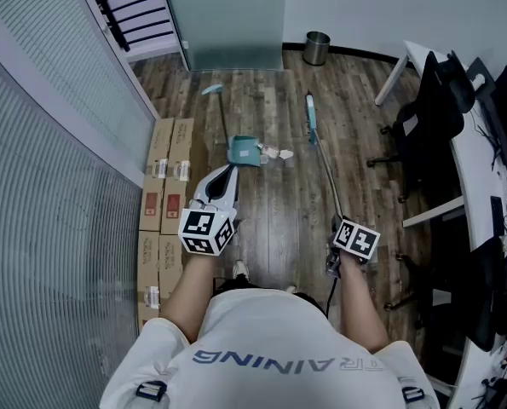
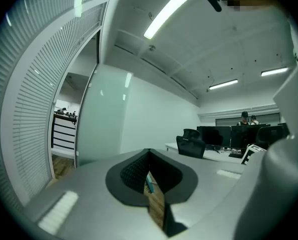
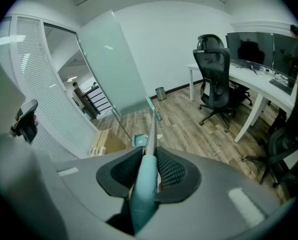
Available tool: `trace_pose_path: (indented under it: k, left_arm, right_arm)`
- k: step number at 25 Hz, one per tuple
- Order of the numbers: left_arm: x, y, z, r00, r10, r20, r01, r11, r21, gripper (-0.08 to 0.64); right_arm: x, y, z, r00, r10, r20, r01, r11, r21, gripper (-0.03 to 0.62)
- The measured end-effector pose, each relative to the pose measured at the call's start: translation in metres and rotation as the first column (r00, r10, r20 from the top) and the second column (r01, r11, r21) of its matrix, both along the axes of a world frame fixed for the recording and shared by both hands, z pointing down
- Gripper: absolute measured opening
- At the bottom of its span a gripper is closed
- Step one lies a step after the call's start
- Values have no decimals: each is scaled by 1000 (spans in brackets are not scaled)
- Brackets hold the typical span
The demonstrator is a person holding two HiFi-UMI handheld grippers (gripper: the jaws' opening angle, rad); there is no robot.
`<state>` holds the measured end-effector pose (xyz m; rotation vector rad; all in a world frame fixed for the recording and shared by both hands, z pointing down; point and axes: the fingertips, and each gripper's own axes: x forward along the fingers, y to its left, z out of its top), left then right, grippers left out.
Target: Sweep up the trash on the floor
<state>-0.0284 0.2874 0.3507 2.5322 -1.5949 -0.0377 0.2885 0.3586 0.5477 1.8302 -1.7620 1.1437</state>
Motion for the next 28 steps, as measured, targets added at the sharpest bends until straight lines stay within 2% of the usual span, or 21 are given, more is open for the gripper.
trace_pose_path:
  k: [7,14,22,28]
  left_arm:
    - [-8,-3,3,1000,-2,2,3,1000,-10,0]
    - [-28,-22,6,1000,8,-3,-8,1000,-17,0]
    - [-60,-56,22,997,66,-32,-67,998,-22,0]
    - [-68,-84,35,994,97,-46,-99,994,-44,0]
  right_arm:
    - [-8,-4,2,1000,-2,6,3,1000,-2,107]
    - [-25,-19,3,999,33,25,-33,999,-1,107]
    - [-44,-36,0,994,108,4,-108,994,11,109]
    - [-40,-47,6,988,157,-12,-157,988,-15,109]
